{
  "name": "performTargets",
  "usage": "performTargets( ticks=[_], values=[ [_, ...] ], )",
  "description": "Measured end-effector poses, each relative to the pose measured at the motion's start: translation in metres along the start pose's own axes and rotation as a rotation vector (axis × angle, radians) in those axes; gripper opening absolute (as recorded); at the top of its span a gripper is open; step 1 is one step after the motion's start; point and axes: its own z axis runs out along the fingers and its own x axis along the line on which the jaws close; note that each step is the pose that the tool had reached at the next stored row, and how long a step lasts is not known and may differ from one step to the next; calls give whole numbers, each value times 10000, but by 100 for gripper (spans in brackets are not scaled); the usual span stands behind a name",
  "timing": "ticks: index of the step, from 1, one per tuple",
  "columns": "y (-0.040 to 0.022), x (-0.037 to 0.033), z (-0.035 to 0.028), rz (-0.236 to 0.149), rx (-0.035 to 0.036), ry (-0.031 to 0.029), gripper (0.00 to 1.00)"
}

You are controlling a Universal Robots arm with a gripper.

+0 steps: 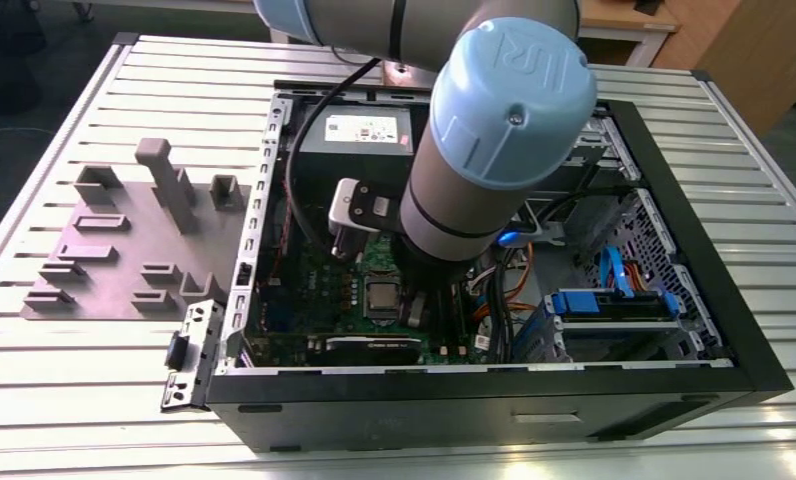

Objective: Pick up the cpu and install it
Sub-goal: 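Install the first cpu locking lever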

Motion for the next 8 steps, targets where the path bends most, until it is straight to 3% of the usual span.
performTargets(
  ticks=[8],
  values=[
    [-8,31,15,0,1,2,10]
  ],
)
